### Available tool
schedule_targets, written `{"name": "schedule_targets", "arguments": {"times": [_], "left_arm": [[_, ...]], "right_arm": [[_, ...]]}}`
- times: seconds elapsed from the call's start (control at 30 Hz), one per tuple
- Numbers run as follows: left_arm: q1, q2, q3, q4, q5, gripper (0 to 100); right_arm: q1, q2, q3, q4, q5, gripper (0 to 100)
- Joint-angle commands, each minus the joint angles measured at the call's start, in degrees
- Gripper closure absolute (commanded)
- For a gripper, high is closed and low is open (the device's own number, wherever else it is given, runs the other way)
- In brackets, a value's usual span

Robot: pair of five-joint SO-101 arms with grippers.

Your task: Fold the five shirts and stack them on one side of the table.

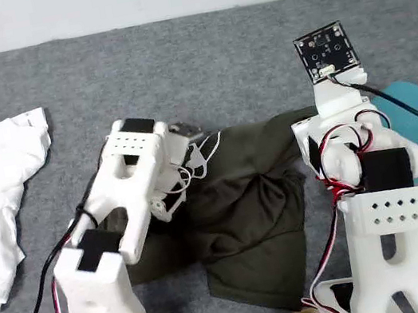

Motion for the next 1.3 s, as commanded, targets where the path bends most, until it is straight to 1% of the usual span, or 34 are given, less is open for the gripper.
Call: {"name": "schedule_targets", "arguments": {"times": [0.0, 0.1, 0.2, 0.27, 0.37, 0.5, 0.6, 0.73, 0.8, 0.87, 0.93, 1.07, 1.17, 1.27], "left_arm": [[-0.79, 0.44, -1.98, -0.18, 0.35, 84], [-2.73, 0.44, -1.98, -2.46, 0.35, 86], [-5.63, 0.88, -1.98, -3.87, 0.35, 93], [-7.38, 0.88, -1.98, -3.87, 0.35, 96], [-8.97, 0.88, -1.98, -3.78, 0.35, 97], [-8.79, 0.44, -2.42, -3.78, 0.35, 97], [-8.97, 0.44, -3.91, -3.60, 0.35, 99], [-9.23, 0.44, -7.25, -3.16, 0.35, 99], [-9.05, 0.35, -10.86, -0.79, 0.35, 99], [-8.79, 0.35, -16.40, 3.52, 0.35, 99], [-9.23, -0.18, -21.41, 4.48, 0.88, 99], [-10.99, -6.33, -25.45, 4.48, 3.87, 99], [-13.45, -15.21, -25.71, 4.48, 4.31, 99], [-17.14, -26.29, -25.71, 4.40, 4.31, 99]], "right_arm": [[-0.13, -0.75, -0.35, -1.19, 0.62, 98.8], [-0.13, -0.75, -0.35, -1.10, 0.62, 98.8], [-0.13, -0.75, -0.35, -1.01, 0.62, 98.8], [-0.13, -0.75, -0.35, -1.01, 0.62, 98.8], [-0.13, -0.75, -0.35, -1.01, 0.62, 98.8], [-0.13, -0.75, -0.35, -1.01, 0.62, 98.8], [-0.13, -0.92, -0.35, -0.92, 0.62, 98.8], [-0.13, -0.92, -0.35, -0.92, 0.62, 98.8], [-0.13, -1.10, -0.35, -0.92, 0.62, 98.8], [-0.13, -1.27, -0.35, -0.92, 0.62, 98.8], [-0.13, -1.27, -0.35, -1.19, 0.62, 98.8], [0.22, -1.63, -2.90, -2.51, 0.26, 98.8], [0.22, -2.24, -8.44, -4.18, 0.09, 98.8], [0.22, -1.27, -17.05, -3.56, -2.55, 98.8]]}}
